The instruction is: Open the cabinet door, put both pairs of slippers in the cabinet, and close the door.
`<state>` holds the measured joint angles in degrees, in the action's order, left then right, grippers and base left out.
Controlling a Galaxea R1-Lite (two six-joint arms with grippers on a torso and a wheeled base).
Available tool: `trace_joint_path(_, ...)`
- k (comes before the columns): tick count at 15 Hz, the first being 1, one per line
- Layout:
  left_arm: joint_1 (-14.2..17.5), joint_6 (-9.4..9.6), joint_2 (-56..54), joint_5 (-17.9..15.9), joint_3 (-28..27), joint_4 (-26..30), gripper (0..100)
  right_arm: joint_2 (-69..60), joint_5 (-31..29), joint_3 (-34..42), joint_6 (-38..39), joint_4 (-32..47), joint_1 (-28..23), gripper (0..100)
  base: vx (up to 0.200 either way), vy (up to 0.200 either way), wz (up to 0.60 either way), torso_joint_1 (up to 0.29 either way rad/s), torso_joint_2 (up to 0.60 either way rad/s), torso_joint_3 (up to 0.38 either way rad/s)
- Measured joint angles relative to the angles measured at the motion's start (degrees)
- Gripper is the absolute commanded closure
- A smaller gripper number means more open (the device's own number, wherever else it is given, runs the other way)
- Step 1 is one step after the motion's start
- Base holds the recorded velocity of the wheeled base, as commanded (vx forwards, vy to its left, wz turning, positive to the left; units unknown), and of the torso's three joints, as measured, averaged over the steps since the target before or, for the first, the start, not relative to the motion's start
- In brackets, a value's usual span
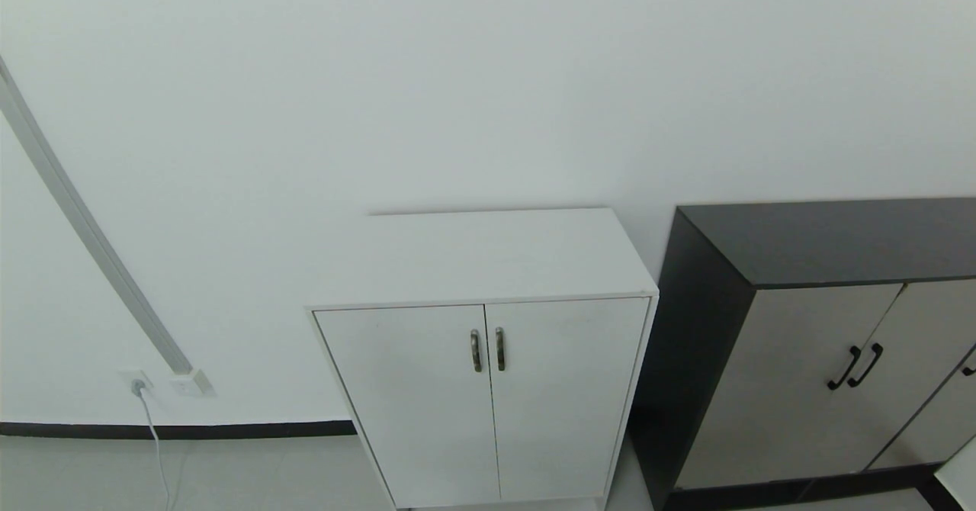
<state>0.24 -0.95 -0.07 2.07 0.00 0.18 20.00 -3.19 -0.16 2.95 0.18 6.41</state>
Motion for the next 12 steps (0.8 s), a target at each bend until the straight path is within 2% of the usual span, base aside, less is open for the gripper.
trace_joint_path(2, 0.0, 0.02, 0.0, 0.0, 0.0, 0.0, 100, -3.2, 0.0, 0.0, -0.4, 0.0, -3.8, 100, 0.000, 0.000, 0.00, 0.000, 0.00, 0.000)
trace_joint_path(4, 0.0, 0.00, 0.0, 0.0, 0.0, 0.0, 100, -7.2, 0.0, 0.0, -0.4, 0.0, -5.6, 100, 0.000, 0.000, 0.00, 0.000, 0.00, 0.000)
trace_joint_path(8, 0.0, 0.00, 0.0, -0.1, 0.0, 0.0, 100, -16.0, 0.0, 0.1, -0.3, 0.0, -6.3, 100, 0.000, 0.000, 0.00, 0.000, 0.00, 0.000)
trace_joint_path(12, 0.0, 0.00, 0.0, -0.1, 0.0, 0.0, 100, -19.3, -0.6, 0.2, 1.4, -0.4, -6.3, 100, 0.000, 0.000, 0.00, 0.000, 0.00, 0.000)
